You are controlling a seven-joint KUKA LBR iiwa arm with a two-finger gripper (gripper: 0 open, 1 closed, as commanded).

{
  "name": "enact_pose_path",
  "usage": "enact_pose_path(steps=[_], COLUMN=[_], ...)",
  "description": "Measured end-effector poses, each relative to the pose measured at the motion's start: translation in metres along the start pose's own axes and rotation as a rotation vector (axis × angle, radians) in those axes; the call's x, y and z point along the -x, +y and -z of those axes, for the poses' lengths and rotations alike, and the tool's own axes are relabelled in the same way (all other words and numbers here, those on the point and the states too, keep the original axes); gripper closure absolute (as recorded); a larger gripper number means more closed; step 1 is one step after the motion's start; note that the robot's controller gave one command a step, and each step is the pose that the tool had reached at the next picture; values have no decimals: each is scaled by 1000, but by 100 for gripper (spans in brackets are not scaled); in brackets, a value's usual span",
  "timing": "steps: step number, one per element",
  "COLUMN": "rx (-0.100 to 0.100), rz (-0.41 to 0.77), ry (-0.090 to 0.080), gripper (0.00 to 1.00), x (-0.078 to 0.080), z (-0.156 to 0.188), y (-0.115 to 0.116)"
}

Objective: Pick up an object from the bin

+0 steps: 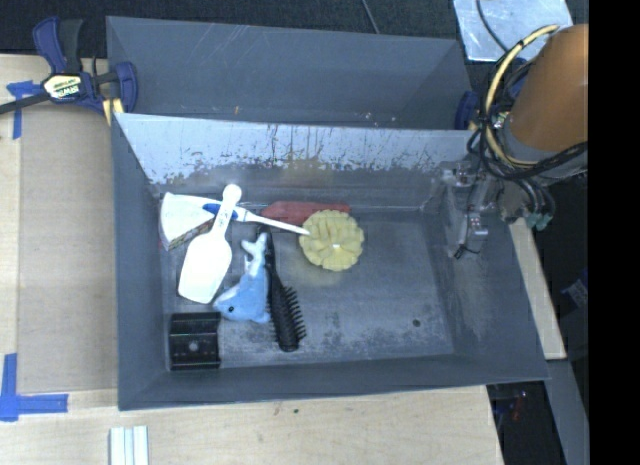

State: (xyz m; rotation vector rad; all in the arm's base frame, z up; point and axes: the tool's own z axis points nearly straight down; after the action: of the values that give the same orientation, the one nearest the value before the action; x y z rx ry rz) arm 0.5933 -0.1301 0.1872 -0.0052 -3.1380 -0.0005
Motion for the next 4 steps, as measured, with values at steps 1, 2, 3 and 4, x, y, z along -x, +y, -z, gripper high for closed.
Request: enact_pose_path(steps=[1,2,3,4], rx=[-1,-2,-4,5], rz=[3,409,109,415], ry=[-8,-9,-16,-3], gripper=[0,0,0,0], x=[2,18,19,7], z=[4,-108,-47,-89], y=[1,79,67,146])
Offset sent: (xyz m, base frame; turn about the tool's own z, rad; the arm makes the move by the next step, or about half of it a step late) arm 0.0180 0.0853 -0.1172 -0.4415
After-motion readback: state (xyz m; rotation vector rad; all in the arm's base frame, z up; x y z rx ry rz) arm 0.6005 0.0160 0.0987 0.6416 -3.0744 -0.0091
